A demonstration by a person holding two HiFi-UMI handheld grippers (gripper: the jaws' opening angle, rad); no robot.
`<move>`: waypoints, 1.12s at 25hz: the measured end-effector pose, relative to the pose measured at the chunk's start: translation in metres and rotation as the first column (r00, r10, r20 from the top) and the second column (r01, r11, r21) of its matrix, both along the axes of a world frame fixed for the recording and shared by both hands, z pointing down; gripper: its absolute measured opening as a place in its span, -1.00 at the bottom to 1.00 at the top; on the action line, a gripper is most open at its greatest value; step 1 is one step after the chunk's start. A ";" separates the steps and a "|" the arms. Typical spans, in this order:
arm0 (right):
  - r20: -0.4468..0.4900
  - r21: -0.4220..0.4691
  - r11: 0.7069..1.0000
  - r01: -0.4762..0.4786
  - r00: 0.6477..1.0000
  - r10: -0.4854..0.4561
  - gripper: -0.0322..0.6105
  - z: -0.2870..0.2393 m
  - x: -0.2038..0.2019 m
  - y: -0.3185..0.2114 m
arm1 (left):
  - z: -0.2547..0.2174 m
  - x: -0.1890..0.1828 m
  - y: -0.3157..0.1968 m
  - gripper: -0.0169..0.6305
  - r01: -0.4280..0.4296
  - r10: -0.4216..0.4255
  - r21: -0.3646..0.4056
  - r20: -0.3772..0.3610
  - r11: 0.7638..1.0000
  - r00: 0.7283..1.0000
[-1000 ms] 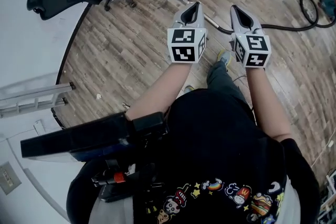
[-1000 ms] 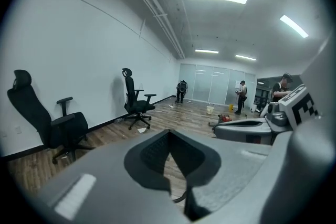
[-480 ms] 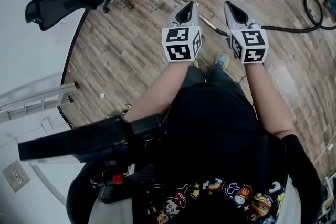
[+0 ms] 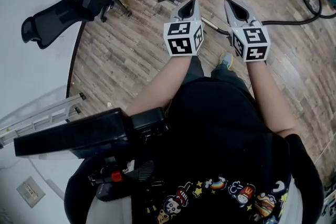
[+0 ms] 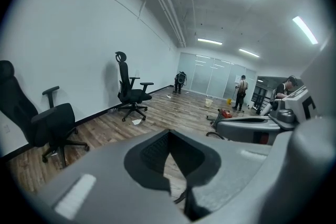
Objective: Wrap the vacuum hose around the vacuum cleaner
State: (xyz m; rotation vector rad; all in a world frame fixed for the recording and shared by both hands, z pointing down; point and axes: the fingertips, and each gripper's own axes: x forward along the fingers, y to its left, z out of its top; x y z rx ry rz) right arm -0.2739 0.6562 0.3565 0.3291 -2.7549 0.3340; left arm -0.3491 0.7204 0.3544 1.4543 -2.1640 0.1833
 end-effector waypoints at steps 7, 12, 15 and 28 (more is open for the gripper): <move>-0.076 -0.023 0.996 -0.087 0.993 0.085 -0.83 0.027 -0.057 0.004 | 0.035 -0.075 0.009 -0.95 -0.065 0.060 -0.055 -0.092 0.996 0.994; -0.124 -0.027 0.988 -0.153 0.981 0.149 -0.84 0.054 -0.094 0.002 | 0.084 -0.114 0.009 -0.95 -0.097 0.077 -0.106 -0.172 0.990 0.982; -0.147 -0.026 0.983 -0.179 0.974 0.174 -0.83 0.080 -0.103 -0.001 | 0.126 -0.122 0.010 -0.95 -0.108 0.077 -0.136 -0.214 0.985 0.974; -0.301 -0.084 0.996 0.019 0.953 -0.044 -0.83 0.412 -0.161 0.019 | 0.490 -0.173 0.019 -0.95 0.101 -0.208 -0.288 -0.370 0.952 0.906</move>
